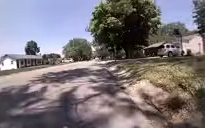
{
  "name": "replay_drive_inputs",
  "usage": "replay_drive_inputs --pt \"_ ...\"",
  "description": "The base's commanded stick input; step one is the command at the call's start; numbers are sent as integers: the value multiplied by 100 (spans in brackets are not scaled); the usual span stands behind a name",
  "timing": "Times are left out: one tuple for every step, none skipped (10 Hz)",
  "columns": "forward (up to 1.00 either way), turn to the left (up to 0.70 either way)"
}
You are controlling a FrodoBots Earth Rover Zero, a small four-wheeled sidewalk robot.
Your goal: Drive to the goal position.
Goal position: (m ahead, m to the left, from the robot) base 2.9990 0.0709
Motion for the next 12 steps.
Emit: replay_drive_inputs --pt "70 0" --pt "70 0" --pt "70 0" --pt "70 0" --pt "70 0" --pt "70 0" --pt "70 0" --pt "70 0" --pt "70 0" --pt "70 0" --pt "70 0" --pt "70 0"
